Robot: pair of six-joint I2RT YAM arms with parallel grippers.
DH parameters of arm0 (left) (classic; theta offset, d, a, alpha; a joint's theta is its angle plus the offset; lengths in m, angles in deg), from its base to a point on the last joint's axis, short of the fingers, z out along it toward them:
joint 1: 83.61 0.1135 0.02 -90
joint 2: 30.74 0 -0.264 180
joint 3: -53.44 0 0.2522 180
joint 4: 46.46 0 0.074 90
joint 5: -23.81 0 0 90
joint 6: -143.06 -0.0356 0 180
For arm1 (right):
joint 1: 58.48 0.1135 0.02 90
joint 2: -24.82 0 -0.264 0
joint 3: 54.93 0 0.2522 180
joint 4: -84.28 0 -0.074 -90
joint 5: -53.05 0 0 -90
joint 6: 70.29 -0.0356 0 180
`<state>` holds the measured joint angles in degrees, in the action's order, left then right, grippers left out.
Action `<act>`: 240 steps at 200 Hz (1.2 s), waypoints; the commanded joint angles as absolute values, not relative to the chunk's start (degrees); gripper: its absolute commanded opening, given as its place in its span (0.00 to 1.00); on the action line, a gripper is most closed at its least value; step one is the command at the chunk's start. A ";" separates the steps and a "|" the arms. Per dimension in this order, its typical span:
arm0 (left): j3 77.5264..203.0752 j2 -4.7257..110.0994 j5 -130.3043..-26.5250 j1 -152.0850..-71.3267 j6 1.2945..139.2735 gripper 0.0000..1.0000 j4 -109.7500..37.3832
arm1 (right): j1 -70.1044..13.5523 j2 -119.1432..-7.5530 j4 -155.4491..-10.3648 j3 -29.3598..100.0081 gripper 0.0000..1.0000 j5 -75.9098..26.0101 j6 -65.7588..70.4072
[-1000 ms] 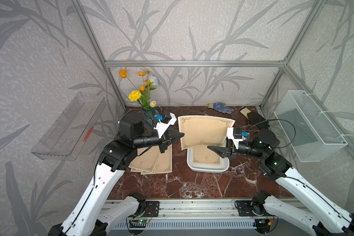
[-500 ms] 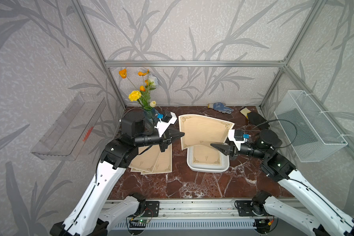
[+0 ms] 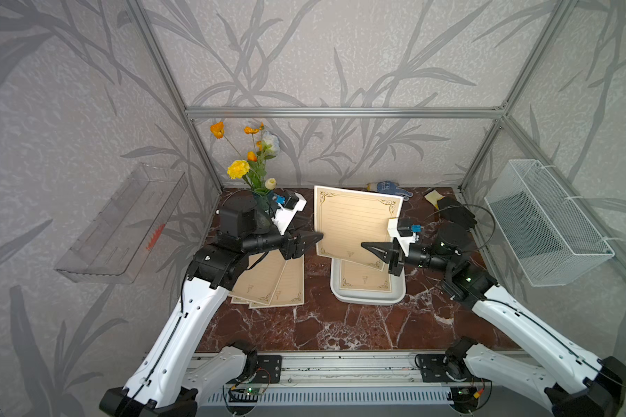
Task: Take out the stationery paper from the storage box
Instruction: Pick up the stationery paper from the storage box, then place the stationery paper at the center of the board.
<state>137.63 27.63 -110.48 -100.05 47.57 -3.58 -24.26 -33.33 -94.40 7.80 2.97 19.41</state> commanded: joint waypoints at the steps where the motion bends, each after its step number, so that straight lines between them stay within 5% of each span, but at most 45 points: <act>1: 136.21 25.15 -106.33 -97.44 50.76 0.75 -9.56 | -23.63 -36.53 -101.72 7.34 0.00 2.69 12.18; 64: 136.39 22.78 -77.22 -91.99 53.32 0.83 -10.83 | -14.36 -54.61 -108.39 15.86 0.00 2.02 6.21; 154: 128.35 12.08 -62.84 -80.78 56.98 0.94 -15.43 | -7.24 -85.05 -108.22 35.43 0.00 -7.44 -26.26; 240: 125.19 11.01 -84.68 -79.99 57.94 1.00 -20.27 | -4.60 -100.32 -99.05 48.35 0.00 -10.20 -35.30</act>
